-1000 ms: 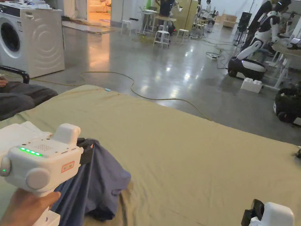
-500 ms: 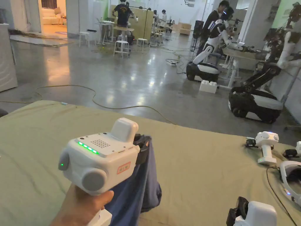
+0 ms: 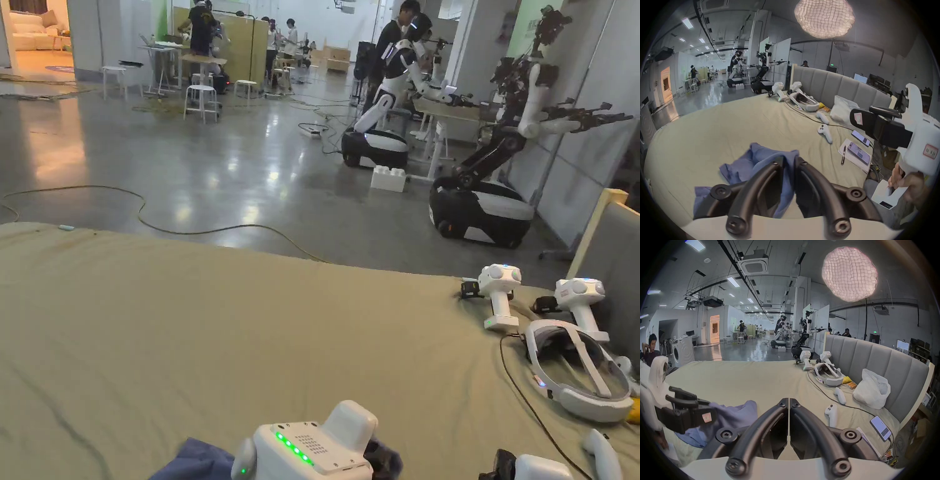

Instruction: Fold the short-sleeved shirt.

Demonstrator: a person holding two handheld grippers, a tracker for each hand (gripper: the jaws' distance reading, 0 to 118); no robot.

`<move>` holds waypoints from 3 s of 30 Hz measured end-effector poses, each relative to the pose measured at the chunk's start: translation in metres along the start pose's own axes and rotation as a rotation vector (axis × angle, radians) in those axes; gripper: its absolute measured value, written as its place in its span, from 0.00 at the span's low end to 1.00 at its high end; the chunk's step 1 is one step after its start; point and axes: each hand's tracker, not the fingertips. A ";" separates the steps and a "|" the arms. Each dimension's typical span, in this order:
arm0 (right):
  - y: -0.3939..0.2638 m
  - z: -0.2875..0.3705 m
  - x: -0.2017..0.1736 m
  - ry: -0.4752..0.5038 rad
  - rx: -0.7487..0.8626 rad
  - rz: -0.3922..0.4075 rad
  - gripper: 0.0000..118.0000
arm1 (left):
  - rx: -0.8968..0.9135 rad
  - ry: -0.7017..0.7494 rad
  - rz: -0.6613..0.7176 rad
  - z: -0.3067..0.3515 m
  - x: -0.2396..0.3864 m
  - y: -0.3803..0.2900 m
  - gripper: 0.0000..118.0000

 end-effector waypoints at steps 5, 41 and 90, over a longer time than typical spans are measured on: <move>0.001 0.000 -0.005 0.017 -0.009 0.001 0.01 | 0.042 0.026 0.017 0.028 -0.012 0.001 0.44; 0.023 -0.002 -0.084 0.178 0.117 0.064 0.01 | -0.032 0.517 0.452 0.110 -0.211 -0.077 0.00; -0.050 -0.310 -0.106 0.313 -0.726 0.178 0.03 | -0.212 0.431 0.412 0.036 -0.215 -0.084 0.04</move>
